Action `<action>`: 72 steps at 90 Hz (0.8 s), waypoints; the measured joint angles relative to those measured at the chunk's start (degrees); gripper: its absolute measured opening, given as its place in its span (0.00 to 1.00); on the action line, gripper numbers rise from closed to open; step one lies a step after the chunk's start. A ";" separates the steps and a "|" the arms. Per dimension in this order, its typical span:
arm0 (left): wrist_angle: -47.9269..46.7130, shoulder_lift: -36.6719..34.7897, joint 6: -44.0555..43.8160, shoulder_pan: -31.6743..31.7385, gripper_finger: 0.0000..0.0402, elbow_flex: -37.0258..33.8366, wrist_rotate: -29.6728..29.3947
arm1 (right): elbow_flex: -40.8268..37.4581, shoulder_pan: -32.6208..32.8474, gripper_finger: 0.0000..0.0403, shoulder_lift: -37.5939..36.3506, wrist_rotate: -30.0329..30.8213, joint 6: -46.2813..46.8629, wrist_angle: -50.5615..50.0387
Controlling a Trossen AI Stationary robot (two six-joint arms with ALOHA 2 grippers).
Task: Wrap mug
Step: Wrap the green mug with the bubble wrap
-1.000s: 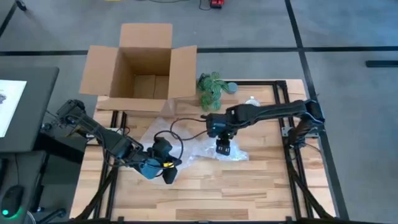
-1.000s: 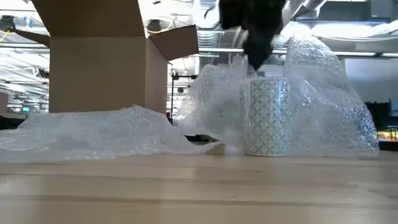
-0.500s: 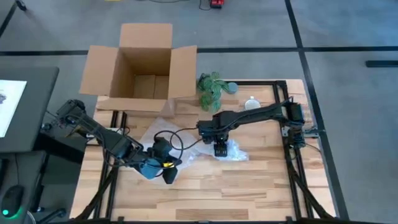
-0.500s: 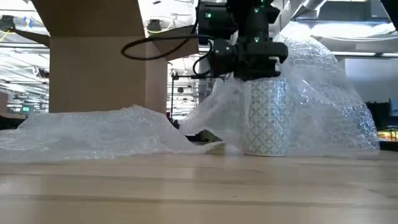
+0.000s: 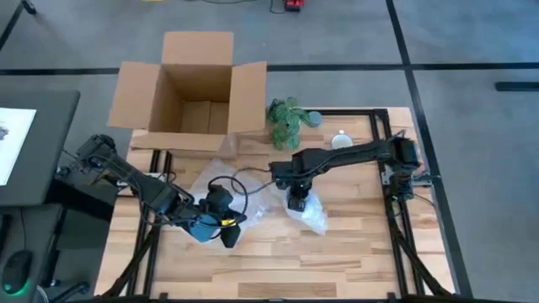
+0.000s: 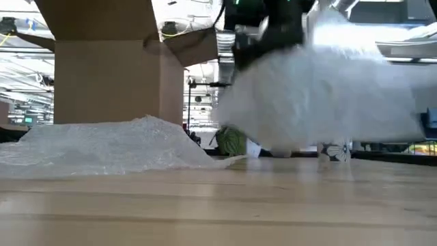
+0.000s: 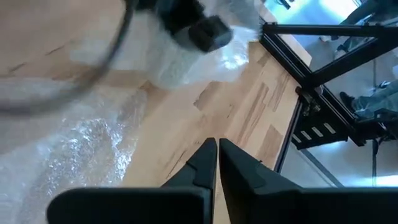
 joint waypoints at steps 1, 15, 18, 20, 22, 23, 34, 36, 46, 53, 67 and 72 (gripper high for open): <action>0.01 0.03 -0.05 0.00 0.00 -0.01 -0.04 | 0.01 0.15 0.05 -0.35 0.04 0.86 0.22; -0.08 1.79 0.24 0.02 0.00 -0.09 -1.59 | 0.01 4.55 0.05 -3.65 4.31 10.58 3.82; -0.04 2.25 0.24 0.02 0.00 -0.09 -2.67 | 0.01 5.57 0.05 -3.97 5.37 12.61 4.11; 0.05 2.46 0.22 0.02 0.00 -0.15 -3.32 | 0.01 6.22 0.05 -4.04 5.90 14.09 4.27; 0.41 2.66 0.24 0.01 0.00 -0.38 -4.03 | 0.01 6.81 0.05 -4.04 6.34 15.70 4.52; 0.62 2.71 0.24 0.02 0.00 -0.54 -4.24 | 0.01 7.07 0.05 -3.91 6.52 16.56 4.74; 0.04 2.83 -2.70 -0.36 0.07 -3.14 -6.09 | 0.01 9.23 0.05 -1.36 7.21 26.25 9.03; -0.14 2.83 -3.54 -0.68 0.08 -3.74 -7.03 | 0.01 9.54 0.05 -0.81 7.21 28.06 9.44; 0.30 1.52 -7.61 -2.88 0.17 -7.59 -8.40 | 0.01 11.15 0.05 1.03 6.19 35.75 10.70; 1.81 1.42 -10.70 -4.43 0.22 -9.99 -8.54 | 0.04 12.47 0.05 2.21 5.60 38.80 10.25; 8.29 1.79 -11.42 -7.27 0.26 -13.42 -8.89 | 0.04 14.77 0.05 5.53 5.14 45.25 10.38; 10.39 1.88 -10.38 -8.14 0.26 -14.17 -8.92 | 0.04 15.22 0.05 6.95 3.45 47.43 10.18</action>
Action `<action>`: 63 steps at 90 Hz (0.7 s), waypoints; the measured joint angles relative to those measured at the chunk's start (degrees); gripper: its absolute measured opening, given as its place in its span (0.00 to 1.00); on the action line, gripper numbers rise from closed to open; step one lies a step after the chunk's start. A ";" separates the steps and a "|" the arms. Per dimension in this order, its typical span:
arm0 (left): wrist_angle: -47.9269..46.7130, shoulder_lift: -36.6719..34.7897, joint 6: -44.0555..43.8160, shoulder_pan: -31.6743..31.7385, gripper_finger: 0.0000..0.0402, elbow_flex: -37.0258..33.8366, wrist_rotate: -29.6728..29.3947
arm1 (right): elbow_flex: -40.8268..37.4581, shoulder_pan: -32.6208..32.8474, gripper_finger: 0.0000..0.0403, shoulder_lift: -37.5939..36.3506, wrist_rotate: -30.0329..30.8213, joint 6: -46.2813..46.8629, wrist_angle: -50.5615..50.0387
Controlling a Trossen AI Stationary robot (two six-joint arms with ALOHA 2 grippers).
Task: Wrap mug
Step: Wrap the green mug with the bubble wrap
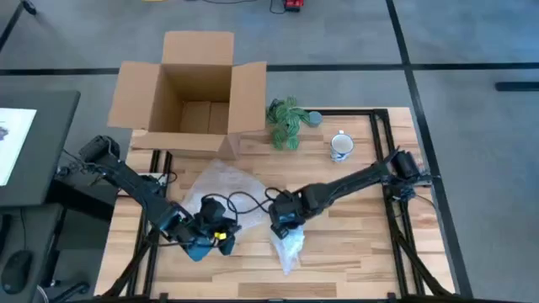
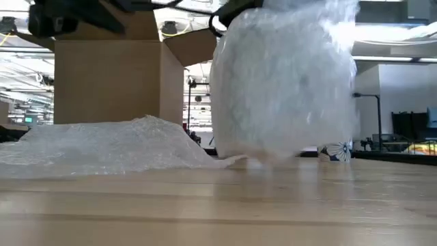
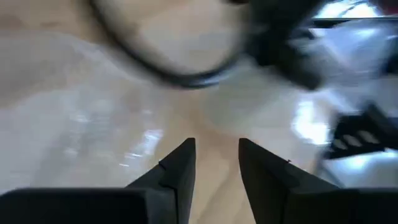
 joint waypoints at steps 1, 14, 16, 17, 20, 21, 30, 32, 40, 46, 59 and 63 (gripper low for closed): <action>0.25 0.03 0.25 -0.18 0.26 -0.11 0.01 | 0.00 0.06 0.05 0.15 -0.41 0.32 -0.06; 3.66 0.03 3.10 -1.48 0.26 -0.17 -0.50 | 0.22 0.52 0.05 1.02 -1.66 3.25 -0.35; 3.76 0.03 3.71 -1.58 0.26 -0.17 -0.50 | 0.22 0.63 0.05 1.04 -1.64 3.46 -0.32; 3.75 0.03 3.95 -1.65 0.26 -0.18 -0.47 | 0.22 0.62 0.05 1.04 -1.64 3.58 -0.24; 3.76 0.04 4.38 -1.83 0.26 -0.19 -0.42 | 0.22 0.60 0.06 1.04 -1.64 3.85 -0.02; 3.76 0.05 4.51 -1.87 0.26 -0.19 -0.41 | 0.22 0.58 0.07 1.04 -1.65 3.86 0.06; 3.84 0.05 4.74 -2.13 0.26 -0.19 -0.42 | 0.22 0.11 0.15 1.06 -3.23 2.07 0.26; 3.81 0.05 4.70 -2.15 0.26 -0.19 -0.41 | 0.22 -0.03 0.17 1.06 -3.87 1.46 0.03; 3.88 0.05 4.70 -2.15 0.26 -0.19 -0.41 | 0.26 -0.37 0.26 0.79 -5.40 -0.62 -0.24; 3.79 0.05 4.65 -2.15 0.26 -0.19 -0.35 | 0.26 -0.41 0.32 0.12 -5.36 -2.58 -0.24; 3.84 0.05 4.63 -2.61 0.26 -0.19 -0.18 | 1.27 -0.85 0.42 -2.89 -4.63 -4.42 -1.26; 3.82 0.05 4.63 -2.80 0.26 -0.19 -0.17 | 1.86 -1.17 0.44 -3.48 -3.95 -4.76 -2.92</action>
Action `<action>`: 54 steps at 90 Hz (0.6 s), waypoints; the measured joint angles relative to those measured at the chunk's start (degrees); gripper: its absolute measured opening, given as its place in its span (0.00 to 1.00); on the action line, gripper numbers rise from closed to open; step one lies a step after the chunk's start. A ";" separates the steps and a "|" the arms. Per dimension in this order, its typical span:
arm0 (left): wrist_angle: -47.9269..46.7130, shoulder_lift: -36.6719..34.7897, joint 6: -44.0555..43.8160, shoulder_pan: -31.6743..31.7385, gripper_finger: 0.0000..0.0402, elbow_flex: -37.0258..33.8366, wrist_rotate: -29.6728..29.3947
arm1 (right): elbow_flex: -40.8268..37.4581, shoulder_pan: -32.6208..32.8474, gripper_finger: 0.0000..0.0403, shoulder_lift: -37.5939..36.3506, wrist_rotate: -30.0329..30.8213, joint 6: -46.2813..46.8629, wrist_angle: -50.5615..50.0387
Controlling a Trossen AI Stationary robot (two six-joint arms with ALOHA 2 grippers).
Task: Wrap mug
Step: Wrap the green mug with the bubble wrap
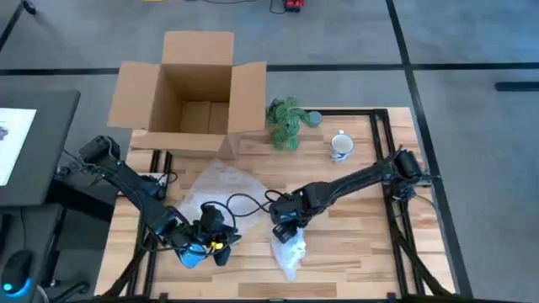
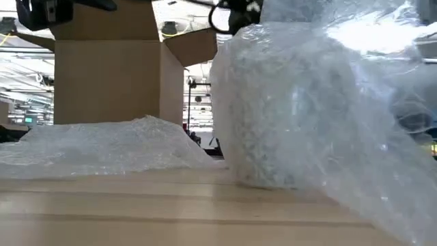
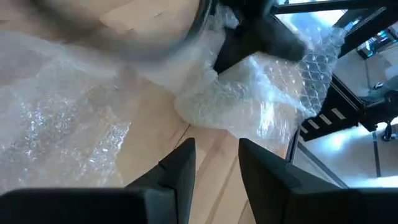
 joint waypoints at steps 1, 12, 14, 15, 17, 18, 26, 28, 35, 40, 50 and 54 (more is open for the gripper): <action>0.00 0.00 0.00 -0.03 0.26 0.00 0.00 | 0.14 -0.09 0.44 -0.12 0.14 -0.11 -0.40; 0.02 0.00 -0.02 -0.40 0.26 0.00 0.06 | 1.73 -0.72 0.44 -1.43 0.61 -1.66 -5.29; 0.00 0.00 -0.02 -0.44 0.26 0.00 0.07 | 2.08 -0.81 0.44 -1.74 0.62 -1.96 -6.18; 0.00 0.00 -0.02 -0.44 0.26 0.00 0.07 | 2.27 -0.87 0.44 -1.97 0.63 -2.18 -6.63; 0.00 0.00 -0.02 -0.44 0.26 0.00 0.07 | 2.75 -1.00 0.43 -2.35 0.62 -2.63 -7.71; 0.00 0.00 -0.02 -0.44 0.26 0.00 0.08 | 3.02 -1.03 0.43 -2.50 0.60 -2.85 -8.26; 0.02 0.00 -0.02 -0.44 0.26 0.00 0.09 | 5.59 -1.16 0.40 -3.37 0.31 -4.88 -13.48; -0.02 0.00 -0.02 -0.44 0.26 0.00 0.09 | 6.34 -1.28 0.39 -3.44 0.30 -5.58 -14.58; -0.02 0.00 -0.02 -0.42 0.26 0.00 0.09 | 9.86 -1.43 0.36 -3.44 0.12 -7.52 -17.73; 0.00 0.00 -0.02 -0.44 0.26 0.01 0.09 | 12.58 -1.43 0.33 -3.44 0.11 -9.00 -19.18; -0.11 0.00 -0.02 -0.43 0.26 0.02 0.76 | 17.02 -0.53 0.26 -3.50 -2.69 -12.14 -17.03; -0.07 0.00 -0.10 -0.44 0.26 0.02 0.89 | 18.06 0.15 0.23 -3.50 -6.13 -13.74 -14.51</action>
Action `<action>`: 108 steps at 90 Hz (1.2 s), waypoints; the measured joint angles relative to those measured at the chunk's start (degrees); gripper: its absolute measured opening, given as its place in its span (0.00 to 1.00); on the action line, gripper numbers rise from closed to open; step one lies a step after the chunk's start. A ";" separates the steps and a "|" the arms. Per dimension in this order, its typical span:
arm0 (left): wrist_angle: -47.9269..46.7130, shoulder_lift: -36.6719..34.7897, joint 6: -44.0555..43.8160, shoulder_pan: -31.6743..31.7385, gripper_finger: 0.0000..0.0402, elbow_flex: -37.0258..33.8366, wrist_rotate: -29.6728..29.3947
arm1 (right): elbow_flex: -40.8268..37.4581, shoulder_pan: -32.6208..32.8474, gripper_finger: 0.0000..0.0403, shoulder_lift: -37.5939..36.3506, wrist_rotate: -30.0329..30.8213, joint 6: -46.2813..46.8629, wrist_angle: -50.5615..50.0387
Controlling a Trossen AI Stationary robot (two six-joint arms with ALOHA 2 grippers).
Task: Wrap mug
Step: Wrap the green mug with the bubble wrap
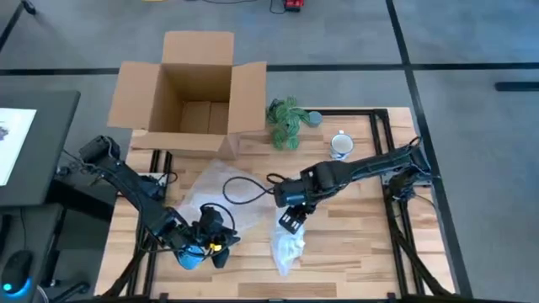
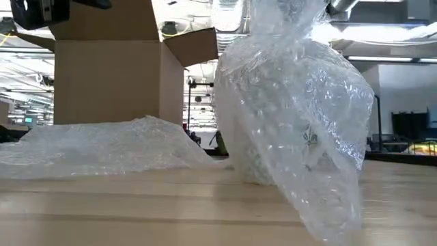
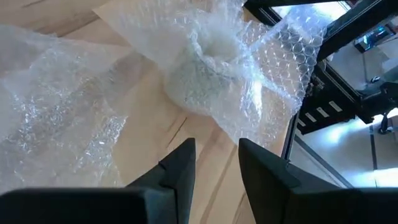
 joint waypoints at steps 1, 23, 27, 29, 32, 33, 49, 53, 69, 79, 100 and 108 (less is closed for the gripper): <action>0.00 0.00 -0.03 0.00 0.26 0.00 0.06 | 0.17 0.13 0.22 0.00 -0.91 -0.41 0.69; -0.11 0.00 -0.07 0.02 0.26 0.00 1.01 | 0.41 2.31 0.03 2.36 -8.93 -7.27 4.83; -0.05 0.00 0.09 0.02 0.26 0.00 0.99 | 0.36 2.21 0.01 3.66 -6.99 -8.09 4.87; -0.09 0.00 0.14 0.02 0.26 0.00 0.99 | 0.32 1.99 0.01 4.50 -6.65 -8.50 4.86; -0.12 0.00 0.15 0.02 0.26 0.00 0.99 | 0.32 1.66 0.01 5.77 -6.32 -8.84 4.95; -0.11 0.00 0.12 0.02 0.26 0.00 0.99 | 0.32 1.56 0.01 6.19 -6.15 -8.85 4.99; -0.24 0.00 0.06 0.02 0.26 0.00 0.99 | 0.32 0.32 0.00 12.89 -3.26 -10.16 4.99; -0.24 0.00 0.06 0.02 0.26 0.00 0.99 | 0.31 0.32 0.00 14.23 -1.99 -10.02 4.85; -0.48 0.02 0.08 0.02 0.26 0.00 1.03 | 0.36 0.88 0.00 18.13 1.59 -10.60 4.58; -0.53 0.04 0.06 0.02 0.26 0.00 1.01 | 0.41 1.52 0.00 19.06 3.21 -11.80 4.33; -0.35 0.04 -0.77 0.02 0.26 0.06 1.01 | 0.34 1.59 0.00 13.93 2.23 -9.04 3.05; -0.35 0.04 -0.77 0.02 0.26 0.09 1.21 | 0.41 1.59 0.00 10.17 1.83 -8.36 2.44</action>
